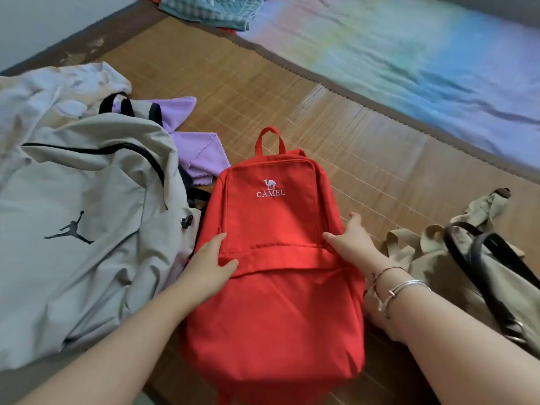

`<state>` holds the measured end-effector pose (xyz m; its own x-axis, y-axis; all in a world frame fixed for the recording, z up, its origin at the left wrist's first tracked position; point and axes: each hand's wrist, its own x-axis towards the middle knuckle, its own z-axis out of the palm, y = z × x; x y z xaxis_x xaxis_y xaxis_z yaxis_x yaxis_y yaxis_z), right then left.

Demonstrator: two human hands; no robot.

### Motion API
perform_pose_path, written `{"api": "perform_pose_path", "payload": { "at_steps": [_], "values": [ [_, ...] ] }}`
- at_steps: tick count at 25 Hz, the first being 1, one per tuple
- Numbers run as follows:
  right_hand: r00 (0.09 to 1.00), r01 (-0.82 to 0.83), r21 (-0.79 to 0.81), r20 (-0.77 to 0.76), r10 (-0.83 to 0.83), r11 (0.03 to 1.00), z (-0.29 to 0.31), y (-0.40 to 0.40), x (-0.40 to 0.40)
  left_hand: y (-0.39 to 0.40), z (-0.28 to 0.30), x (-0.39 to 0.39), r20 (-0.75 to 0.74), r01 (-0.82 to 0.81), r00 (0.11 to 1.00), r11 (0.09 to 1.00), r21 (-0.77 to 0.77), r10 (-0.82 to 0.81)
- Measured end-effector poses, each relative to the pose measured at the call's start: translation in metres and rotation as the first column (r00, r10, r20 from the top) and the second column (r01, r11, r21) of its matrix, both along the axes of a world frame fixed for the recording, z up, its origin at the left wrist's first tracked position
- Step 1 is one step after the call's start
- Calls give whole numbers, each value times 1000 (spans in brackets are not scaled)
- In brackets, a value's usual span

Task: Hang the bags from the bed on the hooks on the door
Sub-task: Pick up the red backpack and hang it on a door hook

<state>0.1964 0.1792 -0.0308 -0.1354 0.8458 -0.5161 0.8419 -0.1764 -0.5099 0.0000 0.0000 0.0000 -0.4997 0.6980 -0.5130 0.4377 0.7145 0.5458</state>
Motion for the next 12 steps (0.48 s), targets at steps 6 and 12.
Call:
{"api": "perform_pose_path", "payload": {
  "at_steps": [6, 12],
  "values": [
    [989, -101, -57, -117, 94, 993, 36, -17, -3, -6, 15, 9, 101, 26, 994, 999, 25, -28],
    [705, 84, -213, -678, -209, 974, 168, -77, 8, 1, 129, 5, 14, 46, 998, 942, 331, -53]
  ]
}}
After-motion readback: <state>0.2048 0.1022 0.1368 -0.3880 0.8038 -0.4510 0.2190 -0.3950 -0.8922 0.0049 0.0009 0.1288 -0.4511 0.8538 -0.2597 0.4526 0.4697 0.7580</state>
